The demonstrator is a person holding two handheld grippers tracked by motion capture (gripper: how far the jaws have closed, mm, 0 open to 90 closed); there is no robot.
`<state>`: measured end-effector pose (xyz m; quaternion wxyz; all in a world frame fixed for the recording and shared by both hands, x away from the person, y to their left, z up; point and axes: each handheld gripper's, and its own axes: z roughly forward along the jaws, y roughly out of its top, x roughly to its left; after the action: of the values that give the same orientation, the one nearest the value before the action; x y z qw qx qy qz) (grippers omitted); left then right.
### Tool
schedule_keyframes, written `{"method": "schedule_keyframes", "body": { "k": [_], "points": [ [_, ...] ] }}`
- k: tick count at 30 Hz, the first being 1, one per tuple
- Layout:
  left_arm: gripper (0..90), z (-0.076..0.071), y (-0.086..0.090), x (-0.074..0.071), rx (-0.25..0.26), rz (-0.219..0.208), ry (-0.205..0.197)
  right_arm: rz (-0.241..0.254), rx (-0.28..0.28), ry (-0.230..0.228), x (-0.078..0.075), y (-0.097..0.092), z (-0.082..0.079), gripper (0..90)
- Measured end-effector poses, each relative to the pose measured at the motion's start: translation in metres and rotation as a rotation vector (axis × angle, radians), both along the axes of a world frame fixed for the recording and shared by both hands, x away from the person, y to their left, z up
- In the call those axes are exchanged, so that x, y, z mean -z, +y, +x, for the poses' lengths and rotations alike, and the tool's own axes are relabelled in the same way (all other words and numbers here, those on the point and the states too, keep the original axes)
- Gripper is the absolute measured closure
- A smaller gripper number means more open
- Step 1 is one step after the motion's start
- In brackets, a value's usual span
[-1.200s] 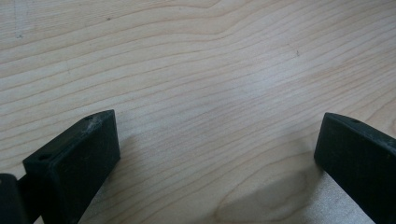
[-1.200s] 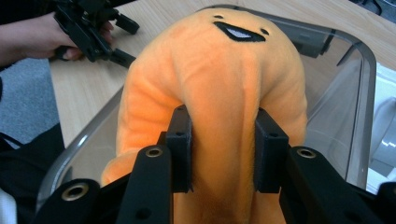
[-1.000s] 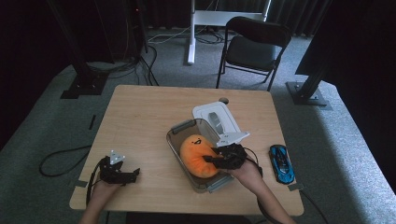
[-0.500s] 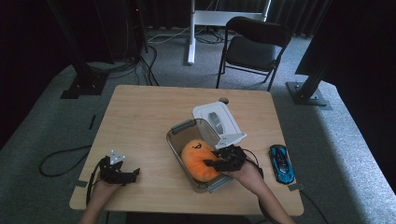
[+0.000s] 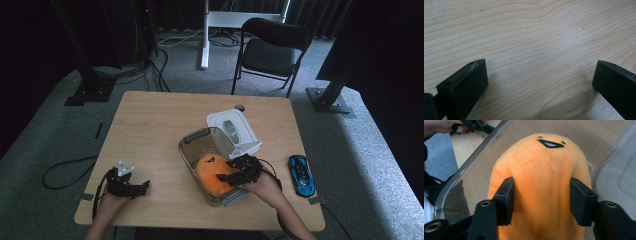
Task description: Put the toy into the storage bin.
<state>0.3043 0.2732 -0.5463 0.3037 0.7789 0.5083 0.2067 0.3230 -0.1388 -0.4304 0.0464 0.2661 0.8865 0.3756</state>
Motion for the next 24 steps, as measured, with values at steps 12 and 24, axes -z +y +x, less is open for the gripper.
{"method": "schedule_keyframes", "body": {
  "k": [12, 24],
  "points": [
    [0.5, 0.0, 0.0, 0.0, 0.002, 0.002, 0.001, 0.086, 0.025, -0.006, -0.012, -0.009, 0.001, 28.5],
    [0.5, 0.0, 0.0, 0.0, 0.001, 0.002, 0.001, 0.14, 0.065, -0.018, -0.02, -0.027, 0.002, 24.3]
  ]
}}
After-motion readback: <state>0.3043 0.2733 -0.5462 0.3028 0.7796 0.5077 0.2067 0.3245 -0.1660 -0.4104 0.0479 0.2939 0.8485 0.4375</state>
